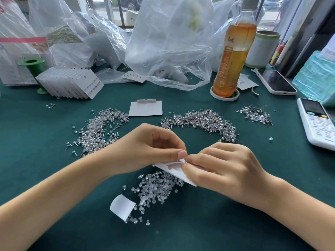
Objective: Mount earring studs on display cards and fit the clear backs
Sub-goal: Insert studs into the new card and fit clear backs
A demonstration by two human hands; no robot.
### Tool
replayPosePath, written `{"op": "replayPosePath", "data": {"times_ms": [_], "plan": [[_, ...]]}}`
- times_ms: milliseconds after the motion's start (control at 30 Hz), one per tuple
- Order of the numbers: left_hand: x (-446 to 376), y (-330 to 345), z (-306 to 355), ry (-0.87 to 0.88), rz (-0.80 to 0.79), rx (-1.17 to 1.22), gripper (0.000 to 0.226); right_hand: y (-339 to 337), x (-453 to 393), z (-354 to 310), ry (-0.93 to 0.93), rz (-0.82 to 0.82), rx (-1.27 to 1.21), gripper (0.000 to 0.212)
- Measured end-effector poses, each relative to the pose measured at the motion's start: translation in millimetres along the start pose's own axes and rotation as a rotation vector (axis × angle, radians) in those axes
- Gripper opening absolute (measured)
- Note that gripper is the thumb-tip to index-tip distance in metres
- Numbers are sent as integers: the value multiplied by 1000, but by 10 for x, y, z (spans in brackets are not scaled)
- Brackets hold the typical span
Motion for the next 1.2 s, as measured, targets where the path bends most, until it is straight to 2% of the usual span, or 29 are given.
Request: {"op": "replayPosePath", "data": {"times_ms": [267,500,600,733,800,933,1000,1033,1100,1133,1200], "plan": [[12,25,-3,35,-4,-75,14,19,-5,-16,14,42,31,10],[20,37,-3,63,-14,-150,13,40,20,-32,7,58,56,18],[20,40,11,83,-23,-212,13,46,20,-29,14,61,53,24],[25,49,72,121,-31,-339,3,32,12,-43,-9,61,64,17],[24,38,87,127,-53,-376,6,36,8,-57,-26,79,82,17],[34,18,95,99,-103,-375,6,59,21,-75,-41,98,111,30],[21,37,98,92,-67,-243,4,38,12,-36,-19,96,59,18],[7,21,101,108,21,-134,10,32,-3,2,31,96,-8,7],[-5,-60,113,205,275,-20,21,9,-30,90,266,123,-229,6],[4,-100,131,272,375,-73,23,8,-37,122,450,131,-354,4],[39,-129,151,370,462,-400,32,51,-16,163,792,87,-703,14]]}}
Point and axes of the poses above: each hand's wrist, its own x-axis away from the middle knuckle, its own y-axis out of the palm, z = x × y, the point moved 2 cm from there along -x, towards the middle knuckle, and after that the axes turned 7 degrees about -z, right-handed, at the moved point
